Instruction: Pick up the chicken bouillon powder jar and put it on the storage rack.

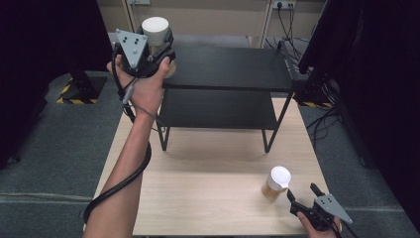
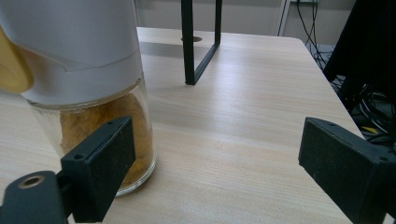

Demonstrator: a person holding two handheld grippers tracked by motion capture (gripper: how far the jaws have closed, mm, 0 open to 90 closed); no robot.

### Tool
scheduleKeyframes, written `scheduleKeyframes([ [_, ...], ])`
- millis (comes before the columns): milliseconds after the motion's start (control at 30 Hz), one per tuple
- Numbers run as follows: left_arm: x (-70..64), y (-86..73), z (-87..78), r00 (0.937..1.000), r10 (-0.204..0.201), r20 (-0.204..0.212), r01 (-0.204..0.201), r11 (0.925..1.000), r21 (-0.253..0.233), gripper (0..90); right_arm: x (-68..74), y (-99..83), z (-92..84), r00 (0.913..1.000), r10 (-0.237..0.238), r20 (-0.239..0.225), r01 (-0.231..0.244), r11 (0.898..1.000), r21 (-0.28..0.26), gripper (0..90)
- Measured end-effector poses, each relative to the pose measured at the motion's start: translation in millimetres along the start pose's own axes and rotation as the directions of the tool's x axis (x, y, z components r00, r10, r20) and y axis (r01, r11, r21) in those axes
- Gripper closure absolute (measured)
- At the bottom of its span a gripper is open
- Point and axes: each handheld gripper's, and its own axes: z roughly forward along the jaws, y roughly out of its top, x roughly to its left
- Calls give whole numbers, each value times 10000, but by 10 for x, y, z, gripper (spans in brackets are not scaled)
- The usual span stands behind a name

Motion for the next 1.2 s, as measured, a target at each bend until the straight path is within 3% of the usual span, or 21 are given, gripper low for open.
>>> scheduleKeyframes([
  [433,10,-43,101,10000,-84,-5,84,9998,190,338,1,0,2,10000,-75,-46,75,10000,-10,113],
  [567,-6,-27,137,9999,145,31,-146,9996,249,338,-2,2,6,10000,-71,-55,71,10000,-3,113],
  [900,-36,-22,213,9999,147,61,-149,9993,342,338,-2,4,7,9999,-116,-74,116,9999,6,113],
  [1200,-33,-104,261,10000,-13,-48,16,9979,650,337,-4,4,8,9999,-128,-91,128,9999,6,113],
])
